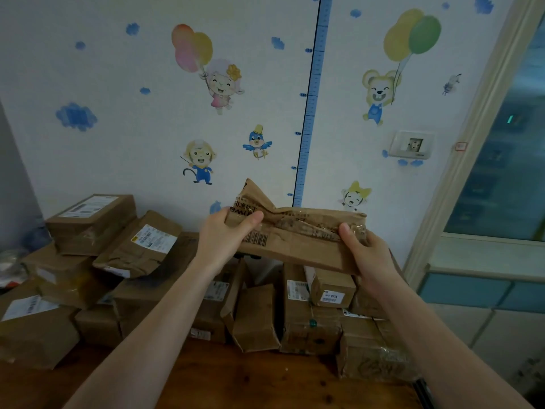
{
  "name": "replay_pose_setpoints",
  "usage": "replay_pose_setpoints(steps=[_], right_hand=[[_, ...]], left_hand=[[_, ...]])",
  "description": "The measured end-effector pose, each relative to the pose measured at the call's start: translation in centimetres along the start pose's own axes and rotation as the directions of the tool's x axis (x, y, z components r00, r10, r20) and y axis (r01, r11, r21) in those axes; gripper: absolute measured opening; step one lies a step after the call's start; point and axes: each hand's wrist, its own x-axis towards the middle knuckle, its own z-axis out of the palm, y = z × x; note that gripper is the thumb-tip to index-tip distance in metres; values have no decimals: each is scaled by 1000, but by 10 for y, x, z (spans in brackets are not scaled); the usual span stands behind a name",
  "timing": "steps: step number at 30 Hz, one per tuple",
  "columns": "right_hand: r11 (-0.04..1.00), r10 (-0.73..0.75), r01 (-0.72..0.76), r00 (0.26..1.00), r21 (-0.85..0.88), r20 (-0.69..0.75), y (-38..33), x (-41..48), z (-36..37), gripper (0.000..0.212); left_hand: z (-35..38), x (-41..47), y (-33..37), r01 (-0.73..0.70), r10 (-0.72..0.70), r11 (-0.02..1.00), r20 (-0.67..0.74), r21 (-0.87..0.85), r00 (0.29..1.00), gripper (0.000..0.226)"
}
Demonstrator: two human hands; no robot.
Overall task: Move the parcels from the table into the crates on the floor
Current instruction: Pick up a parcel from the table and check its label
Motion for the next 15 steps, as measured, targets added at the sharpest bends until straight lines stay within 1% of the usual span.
replay_pose_setpoints(steps=[1,2,4,5,6,7,8,9,10,12,13,15], right_hand=[[999,-35,35,999,-41,7,0,1,-2,22],[994,-68,70,997,-86,20,-1,1,-5,33],[981,-94,101,994,-168,49,-6,4,-10,75],[977,-83,95,994,-190,71,-7,6,-12,87],[977,-86,102,992,-187,90,-8,7,-14,85],[980,-104,120,989,-157,103,-7,9,-15,73],[981,-122,137,987,-137,108,-6,9,-15,63],[980,-138,151,985,-132,102,-5,9,-15,61],[976,-147,160,984,-146,97,-3,10,-14,65],[966,-166,179,983,-189,81,-1,8,-12,80],[960,-183,195,980,-202,75,-1,5,-10,87],[947,-216,226,974,-226,69,-1,2,-10,97]], left_hand=[[0,-1,-3,-10,10,1000,-26,2,1000,23],[1,-1,-4,-19,19,1000,-48,5,999,23],[0,-2,-2,-37,38,999,-62,17,997,24],[0,-2,-1,-45,47,999,-55,25,997,23],[0,-1,0,-52,53,998,-44,31,998,21],[-1,-1,0,-51,52,998,-28,43,998,20],[-1,0,0,-44,44,997,-3,60,999,23],[-1,0,1,-32,29,996,30,87,999,28],[0,1,1,-12,5,993,58,114,998,35],[2,3,3,17,-24,989,49,148,999,42],[2,3,3,12,-15,985,17,172,1000,44],[2,6,4,-35,53,964,-60,265,997,49]])
